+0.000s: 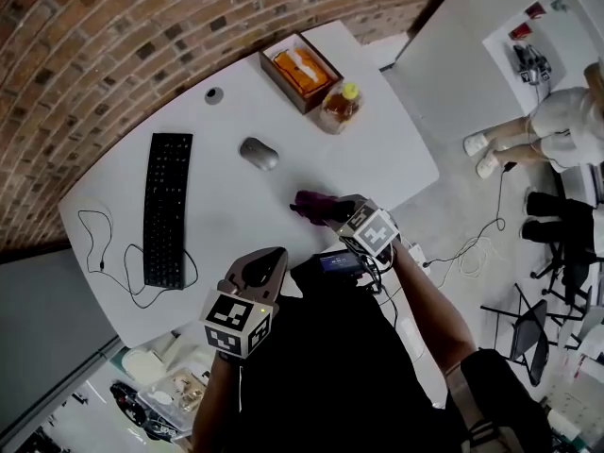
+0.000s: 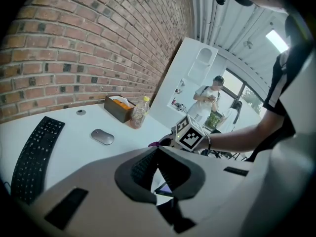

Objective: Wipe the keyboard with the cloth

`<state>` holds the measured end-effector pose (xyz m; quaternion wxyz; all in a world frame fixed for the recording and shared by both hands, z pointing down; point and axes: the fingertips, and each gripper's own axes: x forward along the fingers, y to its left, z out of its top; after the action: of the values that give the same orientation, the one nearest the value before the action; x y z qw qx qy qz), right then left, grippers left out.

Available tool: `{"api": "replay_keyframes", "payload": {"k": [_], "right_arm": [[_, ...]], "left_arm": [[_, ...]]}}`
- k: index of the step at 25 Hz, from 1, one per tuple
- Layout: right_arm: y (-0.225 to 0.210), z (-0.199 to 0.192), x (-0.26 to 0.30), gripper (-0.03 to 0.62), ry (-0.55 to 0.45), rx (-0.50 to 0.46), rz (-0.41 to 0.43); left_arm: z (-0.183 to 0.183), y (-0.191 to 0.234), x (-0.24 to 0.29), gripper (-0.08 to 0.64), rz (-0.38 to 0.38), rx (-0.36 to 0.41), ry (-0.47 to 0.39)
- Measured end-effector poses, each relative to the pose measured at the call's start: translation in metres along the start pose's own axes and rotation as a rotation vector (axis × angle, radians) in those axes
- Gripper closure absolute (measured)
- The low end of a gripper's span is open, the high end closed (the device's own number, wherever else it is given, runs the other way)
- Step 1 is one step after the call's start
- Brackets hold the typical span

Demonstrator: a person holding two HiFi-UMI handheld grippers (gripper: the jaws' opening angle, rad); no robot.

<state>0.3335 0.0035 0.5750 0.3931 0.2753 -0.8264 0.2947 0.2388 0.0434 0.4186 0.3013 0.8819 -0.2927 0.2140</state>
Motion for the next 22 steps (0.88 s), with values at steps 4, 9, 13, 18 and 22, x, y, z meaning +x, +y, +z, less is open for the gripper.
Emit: {"api": "replay_keyframes", "payload": {"k": [4,9,13,18,22], "right_arm": [[-0.009,-0.008,0.011,0.483,0.024,-0.001,-0.002],[-0.018,-0.014,0.026,0.48,0.053,0.003,-0.015],[-0.018,-0.018,0.033,0.479,0.077,0.004,-0.013],[-0.018,-0.017,0.033,0.477,0.069,-0.003,-0.02],[-0.019,-0.016,0.03,0.476,0.054,0.008,-0.034]], "left_arm": [[-0.005,0.002,0.001,0.546,0.017,-0.026,0.013],[-0.012,0.004,0.001,0.546,0.027,-0.047,0.026],[-0.016,0.005,0.001,0.546,0.034,-0.058,0.028],[-0.018,0.006,0.0,0.546,0.038,-0.061,0.025],[-0.019,0.005,-0.001,0.546,0.038,-0.057,0.022]]}}
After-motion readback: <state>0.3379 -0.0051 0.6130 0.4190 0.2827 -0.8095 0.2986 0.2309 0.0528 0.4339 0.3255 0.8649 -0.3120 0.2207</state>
